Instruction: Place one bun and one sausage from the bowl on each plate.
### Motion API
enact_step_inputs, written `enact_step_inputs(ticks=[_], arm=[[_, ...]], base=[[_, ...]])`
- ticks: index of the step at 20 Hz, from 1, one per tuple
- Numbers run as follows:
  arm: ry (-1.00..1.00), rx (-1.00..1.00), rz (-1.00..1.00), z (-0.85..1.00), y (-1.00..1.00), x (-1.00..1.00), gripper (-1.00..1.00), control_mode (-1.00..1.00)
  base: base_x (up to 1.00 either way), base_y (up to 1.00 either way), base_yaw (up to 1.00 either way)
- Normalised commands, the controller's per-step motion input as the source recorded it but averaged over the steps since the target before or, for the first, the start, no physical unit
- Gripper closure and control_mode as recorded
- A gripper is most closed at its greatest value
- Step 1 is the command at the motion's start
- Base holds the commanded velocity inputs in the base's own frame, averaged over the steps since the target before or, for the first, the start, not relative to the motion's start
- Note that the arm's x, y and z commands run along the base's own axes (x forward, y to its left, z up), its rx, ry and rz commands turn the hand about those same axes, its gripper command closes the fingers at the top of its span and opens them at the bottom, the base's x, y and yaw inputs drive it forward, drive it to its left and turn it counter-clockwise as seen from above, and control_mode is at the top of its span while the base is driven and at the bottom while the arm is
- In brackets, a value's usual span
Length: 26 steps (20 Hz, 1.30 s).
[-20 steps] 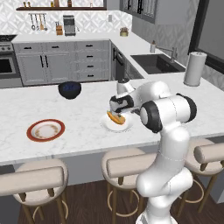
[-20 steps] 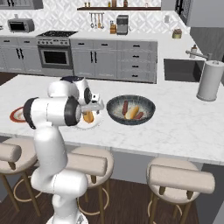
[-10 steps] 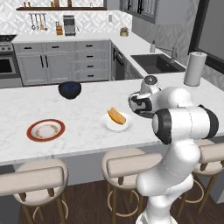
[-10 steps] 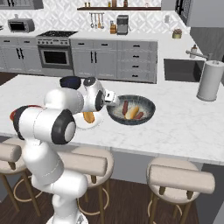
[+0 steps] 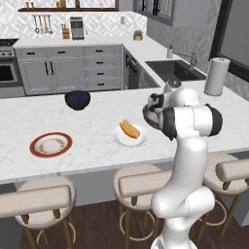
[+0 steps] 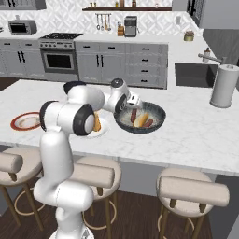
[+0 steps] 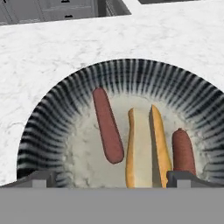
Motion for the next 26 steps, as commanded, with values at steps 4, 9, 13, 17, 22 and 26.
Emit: enact_step_inputs(ticks=[4,9,13,17,22,26], arm=[[0.4,0.0,0.03,-0.25,0.0,0.84,-1.0,-1.0],[0.11,-0.15,0.07,-0.72,0.14,0.03,-1.0,-1.0],[0.03,-0.2,0.18,-1.0,0.03,-0.09,-1.0,-1.0],[0.0,-0.09,0.22,-0.56,-0.09,-0.13,-1.0,-1.0],[0.0,-0.01,0.16,-0.49,-0.37,0.19,-1.0,-1.0],[0.0,0.0,0.14,-0.64,-0.37,0.05,-1.0,-1.0]], base=[[0.0,0.0,0.0],[0.0,0.0,0.0],[0.0,0.0,0.0],[0.0,0.0,0.0],[0.0,0.0,0.0],[0.0,0.0,0.0]])
